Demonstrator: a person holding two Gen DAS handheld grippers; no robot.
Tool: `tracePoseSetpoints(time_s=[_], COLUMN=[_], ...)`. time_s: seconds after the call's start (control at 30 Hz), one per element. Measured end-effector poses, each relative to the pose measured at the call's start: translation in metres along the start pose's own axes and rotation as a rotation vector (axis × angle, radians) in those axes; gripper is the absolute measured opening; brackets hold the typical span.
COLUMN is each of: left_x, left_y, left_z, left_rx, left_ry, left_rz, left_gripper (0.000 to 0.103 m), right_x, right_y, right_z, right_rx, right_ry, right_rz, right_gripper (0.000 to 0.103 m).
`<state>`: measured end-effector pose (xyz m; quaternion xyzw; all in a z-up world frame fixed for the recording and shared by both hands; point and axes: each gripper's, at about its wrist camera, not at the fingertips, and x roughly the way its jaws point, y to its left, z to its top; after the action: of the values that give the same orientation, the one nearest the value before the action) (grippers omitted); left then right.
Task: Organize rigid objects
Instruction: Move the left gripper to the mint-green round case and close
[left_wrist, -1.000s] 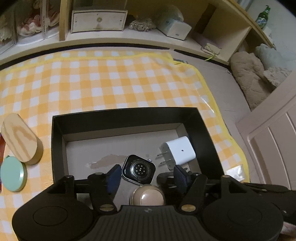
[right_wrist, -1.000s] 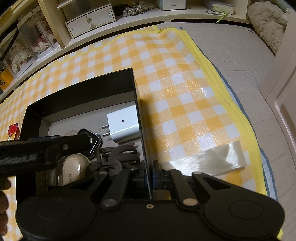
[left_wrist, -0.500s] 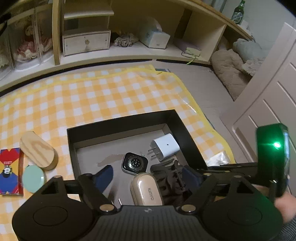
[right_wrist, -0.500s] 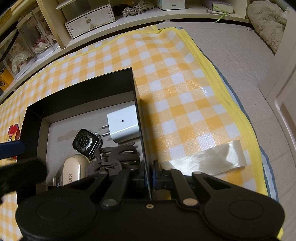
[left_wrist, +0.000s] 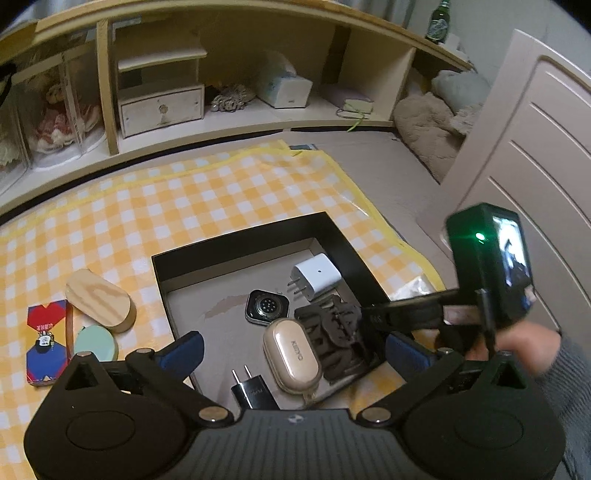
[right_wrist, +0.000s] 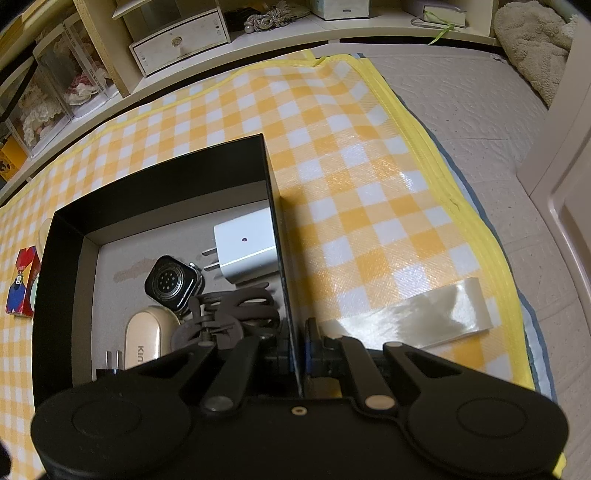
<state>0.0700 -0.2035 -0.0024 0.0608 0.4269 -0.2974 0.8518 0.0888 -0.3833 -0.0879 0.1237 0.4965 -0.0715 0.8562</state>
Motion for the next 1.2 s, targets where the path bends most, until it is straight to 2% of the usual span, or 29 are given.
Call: tracePoseSetpoints(time_s=[0.37,0.63,0.8,0.87,0.93,0.97,1.03,1.1,1.2], left_x=[-0.030,-0.043,-0.037,-0.033,-0.027,-0.023,-0.014,-0.004,0.009], left_y=[0.019,0.071,0.112,0.125,0.137,0.142,0.151,0.158,0.163], left_z=[-0.015,-0.023,-0.032,-0.035,-0.038,-0.038,-0.038,-0.038,-0.035], left_rx=[0.034,0.019,0.016,0.018,0.024,0.025,0.019,0.006,0.018], left_ry=[-0.044,-0.096,-0.119,-0.132,-0.126,-0.114,-0.079,-0.053,-0.051], left_rz=[-0.003,0.095,0.177,0.182,0.170,0.156,0.121,0.089,0.072], left_gripper=[0.103,0.103,0.103,0.102,0.093,0.085,0.076,0.063,0.057], right_x=[0.001,0.001,0.002,0.002,0.003,0.003,0.003,0.003,0.003], right_y=[0.000,0.001,0.001,0.001,0.000,0.000,0.001,0.001,0.001], right_z=[-0.001,-0.001,0.000,0.000,0.000,0.000,0.000,0.000,0.000], right_rx=[0.002,0.000,-0.001,0.000,0.000,0.001,0.001,0.000,0.000], right_ry=[0.009,0.011,0.013,0.013,0.015,0.015,0.015,0.015,0.015], right_rz=[-0.003,-0.006,-0.008,-0.008,-0.009,-0.008,-0.008,-0.009,-0.008], right_gripper=[0.006,0.006,0.006,0.006,0.006,0.006,0.006,0.006,0.006])
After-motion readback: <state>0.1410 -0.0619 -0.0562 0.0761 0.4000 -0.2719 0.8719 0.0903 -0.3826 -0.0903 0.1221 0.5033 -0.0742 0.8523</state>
